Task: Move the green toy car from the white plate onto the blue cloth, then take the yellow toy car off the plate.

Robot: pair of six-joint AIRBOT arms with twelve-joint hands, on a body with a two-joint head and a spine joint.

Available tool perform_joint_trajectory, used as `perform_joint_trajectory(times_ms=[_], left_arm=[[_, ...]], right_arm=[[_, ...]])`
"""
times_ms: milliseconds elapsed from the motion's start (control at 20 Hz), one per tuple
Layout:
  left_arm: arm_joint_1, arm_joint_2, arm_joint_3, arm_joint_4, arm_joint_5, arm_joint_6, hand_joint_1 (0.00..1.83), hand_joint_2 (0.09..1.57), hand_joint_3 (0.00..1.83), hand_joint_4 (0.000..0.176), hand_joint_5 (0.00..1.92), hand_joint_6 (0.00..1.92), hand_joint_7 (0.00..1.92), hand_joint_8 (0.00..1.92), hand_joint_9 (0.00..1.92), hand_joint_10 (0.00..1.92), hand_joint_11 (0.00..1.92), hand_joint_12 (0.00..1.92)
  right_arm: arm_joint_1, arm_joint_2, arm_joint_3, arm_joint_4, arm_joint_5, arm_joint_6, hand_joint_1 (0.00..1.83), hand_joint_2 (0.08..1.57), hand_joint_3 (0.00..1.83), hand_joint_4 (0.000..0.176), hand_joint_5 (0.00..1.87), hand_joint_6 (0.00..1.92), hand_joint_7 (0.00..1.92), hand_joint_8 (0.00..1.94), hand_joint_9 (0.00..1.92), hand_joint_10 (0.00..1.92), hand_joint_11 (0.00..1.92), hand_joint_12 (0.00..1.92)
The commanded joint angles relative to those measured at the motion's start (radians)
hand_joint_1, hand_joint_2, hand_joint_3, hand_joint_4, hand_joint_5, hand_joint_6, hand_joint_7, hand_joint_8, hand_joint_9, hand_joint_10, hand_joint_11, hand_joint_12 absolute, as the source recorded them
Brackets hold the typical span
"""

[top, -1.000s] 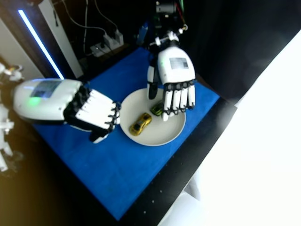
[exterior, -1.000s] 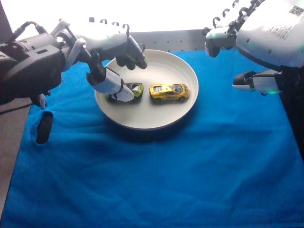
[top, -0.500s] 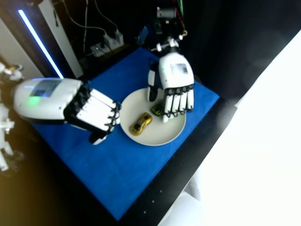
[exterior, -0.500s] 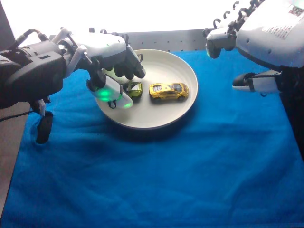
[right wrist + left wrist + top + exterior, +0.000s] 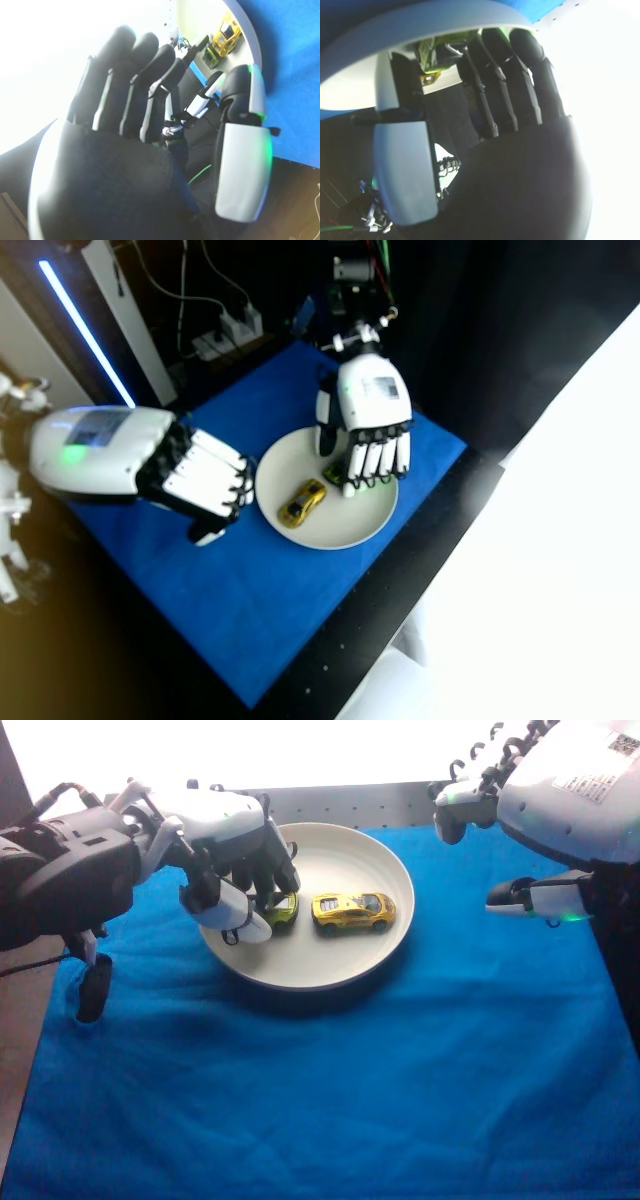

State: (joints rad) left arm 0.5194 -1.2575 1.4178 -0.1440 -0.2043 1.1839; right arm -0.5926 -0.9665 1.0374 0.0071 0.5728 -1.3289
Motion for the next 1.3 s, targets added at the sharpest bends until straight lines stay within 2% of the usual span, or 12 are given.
perform_joint_trajectory(times_ms=[0, 100, 350, 400, 550, 700, 850, 1050, 1100, 1150, 1200, 1250], left_arm=[[-0.001, -0.006, 0.003, -0.001, -0.092, 0.001, 1.22, 1.12, 0.0, 0.0, 0.86, 0.82, 0.94, 1.1, 0.72, 1.28, 0.57, 1.75], [0.003, -0.011, 0.008, -0.001, -0.089, 0.001, 1.23, 1.19, 0.0, 0.0, 0.78, 1.03, 0.89, 1.4, 0.81, 1.57, 0.73, 1.9], [0.009, -0.015, 0.007, -0.003, -0.092, 0.001, 1.21, 1.17, 0.0, 0.0, 0.85, 1.07, 0.9, 1.31, 0.78, 1.38, 0.65, 1.76], [0.012, -0.014, 0.005, -0.008, -0.099, 0.001, 1.19, 1.18, 0.0, 0.0, 0.85, 1.11, 0.85, 1.34, 0.61, 1.44, 0.38, 1.89], [0.015, -0.003, -0.011, -0.015, -0.123, 0.001, 1.2, 1.18, 0.0, 0.0, 0.86, 1.08, 0.85, 1.37, 0.7, 1.5, 0.52, 1.89], [0.014, 0.029, -0.048, -0.015, -0.169, 0.001, 1.23, 1.17, 0.0, 0.0, 0.9, 0.95, 0.88, 1.39, 0.7, 1.58, 0.45, 1.92], [0.011, 0.078, -0.1, -0.012, -0.23, 0.001, 1.2, 1.19, 0.0, 0.0, 0.85, 1.09, 0.85, 1.4, 0.66, 1.57, 0.39, 1.92], [0.011, 0.128, -0.157, 0.007, -0.287, 0.001, 1.35, 1.21, 0.01, 0.0, 0.77, 1.12, 0.8, 1.37, 0.7, 1.63, 0.6, 1.91], [0.011, 0.143, -0.175, 0.014, -0.305, 0.001, 1.34, 1.22, 0.0, 0.0, 0.78, 1.1, 0.79, 1.42, 0.65, 1.65, 0.44, 1.92], [0.012, 0.158, -0.194, 0.024, -0.32, 0.001, 1.26, 1.19, 0.0, 0.0, 0.86, 1.0, 0.83, 1.48, 0.74, 1.79, 0.66, 1.92], [0.015, 0.171, -0.209, 0.031, -0.331, 0.001, 1.24, 1.17, 0.0, 0.0, 0.9, 0.94, 0.87, 1.43, 0.68, 1.71, 0.13, 1.92], [0.023, 0.197, -0.241, 0.043, -0.355, 0.0, 1.22, 1.17, 0.0, 0.0, 0.91, 0.98, 0.88, 1.38, 0.68, 1.64, 0.04, 1.92]], right_arm=[[0.007, -0.003, 0.001, -0.003, 0.124, -0.005, 1.07, 0.95, 0.01, 0.0, 0.61, 0.83, 0.66, 1.15, 0.62, 1.39, 0.54, 1.78], [0.006, -0.004, 0.001, -0.003, 0.125, -0.005, 1.08, 0.95, 0.01, 0.0, 0.62, 0.81, 0.64, 1.18, 0.6, 1.42, 0.51, 1.81], [0.001, -0.004, 0.0, -0.002, 0.128, -0.005, 1.08, 0.97, 0.01, 0.0, 0.63, 0.77, 0.65, 1.07, 0.61, 1.34, 0.51, 1.75], [0.0, -0.003, -0.001, -0.001, 0.128, -0.005, 1.09, 0.98, 0.01, 0.0, 0.62, 0.75, 0.64, 1.07, 0.59, 1.33, 0.46, 1.75], [-0.004, -0.002, -0.002, 0.002, 0.13, -0.005, 1.09, 0.97, 0.0, 0.0, 0.65, 0.73, 0.66, 1.03, 0.61, 1.29, 0.48, 1.72], [-0.004, 0.0, -0.003, 0.003, 0.133, -0.005, 1.12, 0.97, 0.0, 0.0, 0.65, 0.7, 0.64, 1.07, 0.59, 1.33, 0.46, 1.76], [-0.004, 0.0, -0.003, 0.003, 0.134, -0.005, 1.11, 0.97, 0.0, 0.0, 0.67, 0.65, 0.64, 1.06, 0.59, 1.32, 0.46, 1.75], [-0.006, 0.0, -0.003, 0.006, 0.134, -0.005, 1.14, 0.97, 0.0, 0.0, 0.68, 0.61, 0.63, 1.06, 0.55, 1.36, 0.4, 1.82], [-0.007, 0.0, -0.004, 0.007, 0.134, -0.005, 1.17, 0.97, 0.0, 0.0, 0.69, 0.6, 0.63, 1.05, 0.54, 1.36, 0.4, 1.82], [-0.007, 0.0, -0.004, 0.007, 0.134, -0.005, 1.17, 0.96, 0.0, 0.0, 0.68, 0.6, 0.64, 1.06, 0.55, 1.36, 0.4, 1.81], [-0.007, 0.001, -0.004, 0.008, 0.135, -0.005, 1.17, 0.96, 0.0, 0.0, 0.69, 0.59, 0.64, 1.06, 0.55, 1.35, 0.4, 1.79], [-0.008, 0.001, -0.005, 0.008, 0.135, -0.005, 1.17, 0.96, 0.0, 0.0, 0.7, 0.59, 0.64, 1.06, 0.54, 1.36, 0.39, 1.81]])
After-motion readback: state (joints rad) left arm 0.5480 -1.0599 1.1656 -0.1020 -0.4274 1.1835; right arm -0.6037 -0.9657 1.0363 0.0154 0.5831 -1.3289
